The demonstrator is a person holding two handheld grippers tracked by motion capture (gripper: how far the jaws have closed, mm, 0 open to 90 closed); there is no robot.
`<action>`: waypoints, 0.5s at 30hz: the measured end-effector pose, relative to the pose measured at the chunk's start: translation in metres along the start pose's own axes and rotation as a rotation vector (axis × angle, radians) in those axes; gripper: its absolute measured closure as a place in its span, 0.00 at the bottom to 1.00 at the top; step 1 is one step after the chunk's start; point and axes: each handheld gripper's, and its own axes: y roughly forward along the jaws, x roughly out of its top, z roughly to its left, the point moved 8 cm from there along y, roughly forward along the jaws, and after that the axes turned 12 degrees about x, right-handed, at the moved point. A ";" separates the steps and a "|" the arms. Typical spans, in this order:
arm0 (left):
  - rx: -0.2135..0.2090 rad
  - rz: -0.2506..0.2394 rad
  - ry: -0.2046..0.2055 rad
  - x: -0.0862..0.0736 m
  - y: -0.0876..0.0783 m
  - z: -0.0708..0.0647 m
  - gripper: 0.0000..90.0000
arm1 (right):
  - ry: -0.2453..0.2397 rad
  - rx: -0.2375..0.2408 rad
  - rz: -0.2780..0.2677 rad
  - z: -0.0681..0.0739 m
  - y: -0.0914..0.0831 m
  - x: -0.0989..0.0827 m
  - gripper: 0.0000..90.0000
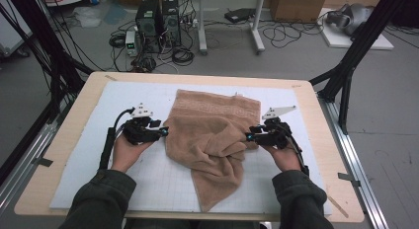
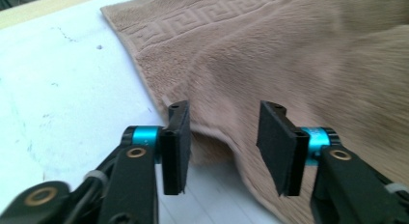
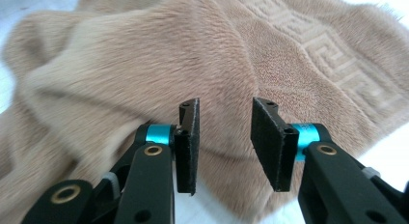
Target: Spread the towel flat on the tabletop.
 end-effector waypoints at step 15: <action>-0.169 0.028 0.097 -0.045 -0.020 -0.068 0.49 | -0.126 0.120 0.030 0.072 0.007 -0.040 0.64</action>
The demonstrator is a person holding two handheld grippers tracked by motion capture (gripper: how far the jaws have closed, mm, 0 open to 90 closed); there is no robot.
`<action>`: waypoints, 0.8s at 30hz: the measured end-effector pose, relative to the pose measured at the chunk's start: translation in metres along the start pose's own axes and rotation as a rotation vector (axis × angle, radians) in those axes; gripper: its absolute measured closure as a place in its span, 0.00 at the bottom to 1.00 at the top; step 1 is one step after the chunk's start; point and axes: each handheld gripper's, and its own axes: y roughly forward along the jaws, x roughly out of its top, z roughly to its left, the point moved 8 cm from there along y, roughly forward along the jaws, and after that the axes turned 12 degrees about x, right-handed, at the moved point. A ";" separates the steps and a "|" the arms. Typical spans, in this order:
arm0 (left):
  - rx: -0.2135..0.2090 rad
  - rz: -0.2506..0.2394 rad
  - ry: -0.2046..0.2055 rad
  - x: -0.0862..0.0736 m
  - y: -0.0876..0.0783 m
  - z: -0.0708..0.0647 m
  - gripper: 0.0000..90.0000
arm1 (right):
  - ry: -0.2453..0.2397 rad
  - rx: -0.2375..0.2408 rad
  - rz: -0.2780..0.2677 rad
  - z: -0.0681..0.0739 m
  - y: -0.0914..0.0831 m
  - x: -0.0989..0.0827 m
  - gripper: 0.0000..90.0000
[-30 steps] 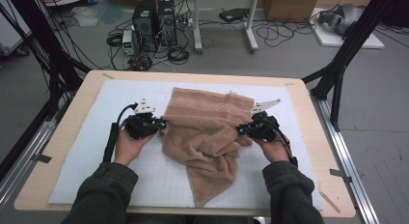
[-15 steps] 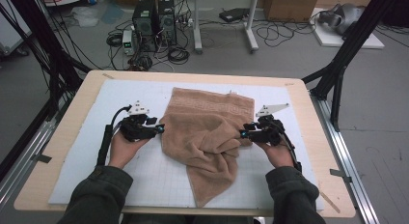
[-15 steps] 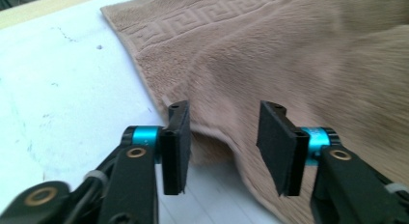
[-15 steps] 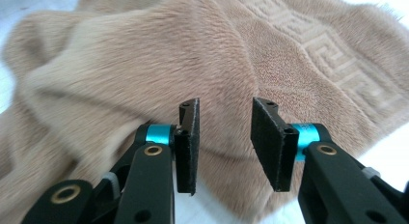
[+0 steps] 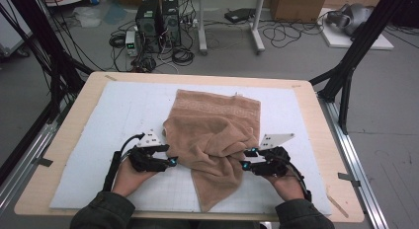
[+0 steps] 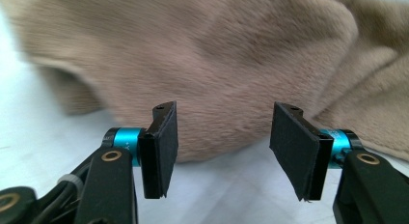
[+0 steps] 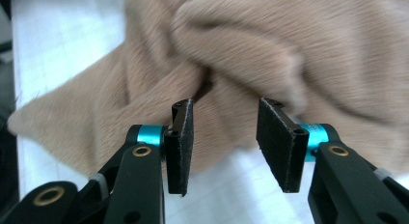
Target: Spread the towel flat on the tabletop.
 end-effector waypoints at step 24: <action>0.025 -0.068 -0.023 0.005 -0.058 0.020 0.93 | -0.028 0.042 0.030 0.008 -0.003 -0.003 0.97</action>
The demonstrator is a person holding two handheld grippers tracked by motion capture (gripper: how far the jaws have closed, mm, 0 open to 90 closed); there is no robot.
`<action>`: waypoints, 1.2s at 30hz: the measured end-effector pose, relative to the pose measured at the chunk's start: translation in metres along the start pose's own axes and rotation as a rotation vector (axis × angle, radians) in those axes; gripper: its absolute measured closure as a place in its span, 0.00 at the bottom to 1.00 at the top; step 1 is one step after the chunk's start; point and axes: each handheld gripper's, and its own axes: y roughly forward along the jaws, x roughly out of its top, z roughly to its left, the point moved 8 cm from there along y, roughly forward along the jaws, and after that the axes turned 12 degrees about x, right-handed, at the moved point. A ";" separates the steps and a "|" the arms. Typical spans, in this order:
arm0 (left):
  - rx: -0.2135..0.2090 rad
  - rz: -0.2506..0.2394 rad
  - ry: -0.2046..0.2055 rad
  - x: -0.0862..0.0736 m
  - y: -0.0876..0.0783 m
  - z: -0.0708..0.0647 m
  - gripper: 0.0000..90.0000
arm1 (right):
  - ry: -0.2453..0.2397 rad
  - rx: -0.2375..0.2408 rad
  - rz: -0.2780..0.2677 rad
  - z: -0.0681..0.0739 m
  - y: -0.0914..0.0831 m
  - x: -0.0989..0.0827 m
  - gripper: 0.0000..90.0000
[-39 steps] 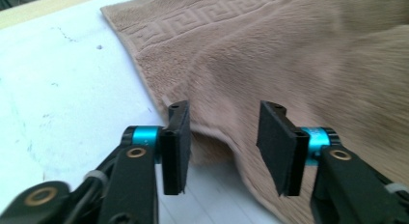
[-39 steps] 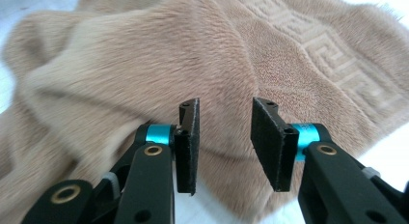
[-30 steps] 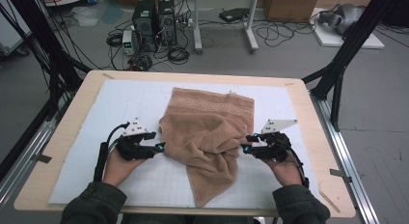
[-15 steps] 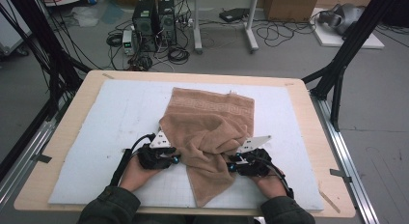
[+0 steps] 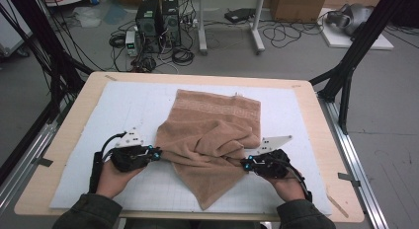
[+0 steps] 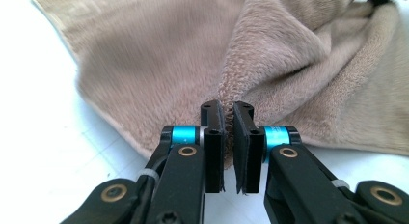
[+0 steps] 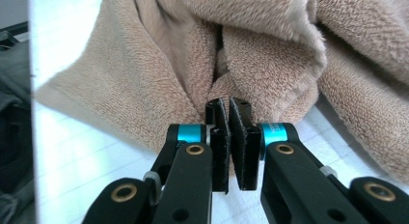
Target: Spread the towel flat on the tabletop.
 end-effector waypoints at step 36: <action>0.138 0.092 -0.059 0.007 0.037 0.038 0.64 | -0.080 0.163 0.143 0.039 0.101 0.037 0.88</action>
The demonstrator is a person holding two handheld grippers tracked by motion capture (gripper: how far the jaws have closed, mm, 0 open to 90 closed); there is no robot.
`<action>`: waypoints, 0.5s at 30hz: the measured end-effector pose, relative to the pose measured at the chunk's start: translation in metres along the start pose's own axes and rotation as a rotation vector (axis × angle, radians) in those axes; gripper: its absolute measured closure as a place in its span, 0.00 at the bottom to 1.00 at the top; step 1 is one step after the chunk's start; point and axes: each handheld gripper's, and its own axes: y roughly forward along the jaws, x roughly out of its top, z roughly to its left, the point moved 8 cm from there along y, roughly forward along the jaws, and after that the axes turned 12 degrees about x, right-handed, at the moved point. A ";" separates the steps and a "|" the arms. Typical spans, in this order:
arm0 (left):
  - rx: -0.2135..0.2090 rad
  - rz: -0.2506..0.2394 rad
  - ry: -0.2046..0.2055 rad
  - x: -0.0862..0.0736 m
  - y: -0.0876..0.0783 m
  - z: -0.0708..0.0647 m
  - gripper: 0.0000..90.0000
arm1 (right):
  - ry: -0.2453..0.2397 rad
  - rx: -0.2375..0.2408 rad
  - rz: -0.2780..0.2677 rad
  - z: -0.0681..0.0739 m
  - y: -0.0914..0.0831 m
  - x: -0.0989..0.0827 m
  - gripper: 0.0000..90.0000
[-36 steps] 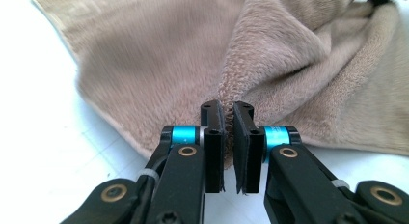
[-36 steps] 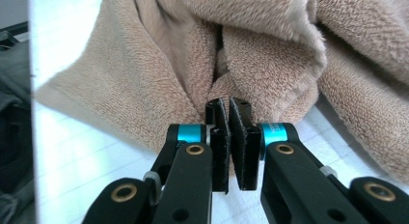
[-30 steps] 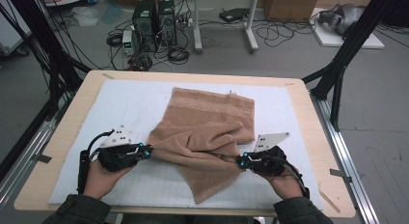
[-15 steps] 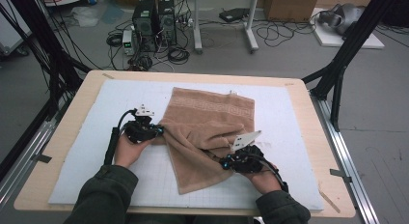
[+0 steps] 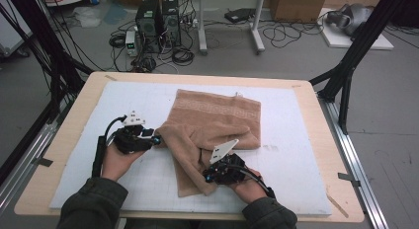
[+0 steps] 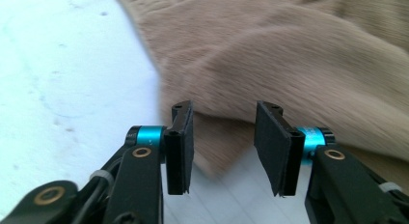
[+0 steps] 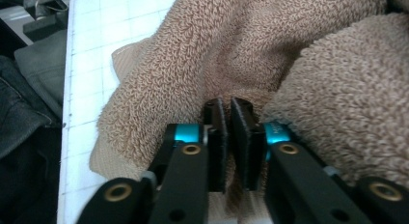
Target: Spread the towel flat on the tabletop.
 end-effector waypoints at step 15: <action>-0.193 0.053 0.133 -0.029 0.007 -0.083 0.63 | 0.015 -0.165 -0.157 -0.025 -0.073 -0.011 0.69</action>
